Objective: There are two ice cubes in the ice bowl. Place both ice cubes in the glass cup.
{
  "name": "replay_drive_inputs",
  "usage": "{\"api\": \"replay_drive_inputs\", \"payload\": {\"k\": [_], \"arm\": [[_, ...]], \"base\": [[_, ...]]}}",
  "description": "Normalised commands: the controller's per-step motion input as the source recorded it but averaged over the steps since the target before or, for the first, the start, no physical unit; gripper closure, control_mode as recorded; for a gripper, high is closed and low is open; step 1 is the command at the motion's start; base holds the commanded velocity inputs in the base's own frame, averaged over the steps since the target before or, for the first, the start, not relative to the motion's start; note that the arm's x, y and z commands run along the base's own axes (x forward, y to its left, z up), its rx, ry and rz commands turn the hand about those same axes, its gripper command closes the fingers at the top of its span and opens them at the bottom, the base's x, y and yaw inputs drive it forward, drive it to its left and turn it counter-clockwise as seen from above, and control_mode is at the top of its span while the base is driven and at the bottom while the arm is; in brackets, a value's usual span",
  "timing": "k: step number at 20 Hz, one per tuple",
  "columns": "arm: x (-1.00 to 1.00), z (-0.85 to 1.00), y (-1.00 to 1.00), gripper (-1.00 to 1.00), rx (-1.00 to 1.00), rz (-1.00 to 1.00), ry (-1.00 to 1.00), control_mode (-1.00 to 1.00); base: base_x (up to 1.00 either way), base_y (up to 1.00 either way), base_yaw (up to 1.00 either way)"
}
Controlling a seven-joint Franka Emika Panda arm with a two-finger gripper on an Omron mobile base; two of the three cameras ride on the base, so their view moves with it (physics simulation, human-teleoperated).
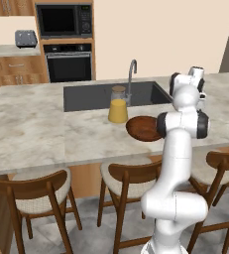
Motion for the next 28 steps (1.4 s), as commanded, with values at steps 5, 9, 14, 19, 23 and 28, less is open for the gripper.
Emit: {"api": "replay_drive_inputs", "payload": {"k": [5, 9, 14, 19, 23, 28], "arm": [[0.22, -0.23, -0.21, 1.00, 0.00, 0.00, 0.00, -1.00], [0.35, -0.12, -0.17, 1.00, 0.00, 0.00, 0.00, -1.00], [0.37, -0.07, -0.08, 1.00, 0.00, -0.01, 0.00, -1.00], [0.08, -0.22, -0.26, 1.00, 0.00, 0.00, 0.00, -1.00], [0.02, -0.05, -0.05, -1.00, 0.00, 0.00, 0.00, -1.00], [-0.07, 0.47, 0.04, -1.00, 0.01, -0.04, -0.08, -1.00]], "base": [[0.00, 0.00, 0.00], [0.00, 0.00, 0.00], [0.00, 0.00, 0.00], [0.00, 0.00, 0.00], [0.00, 0.00, 0.00], [0.00, 0.00, 0.00]]}}
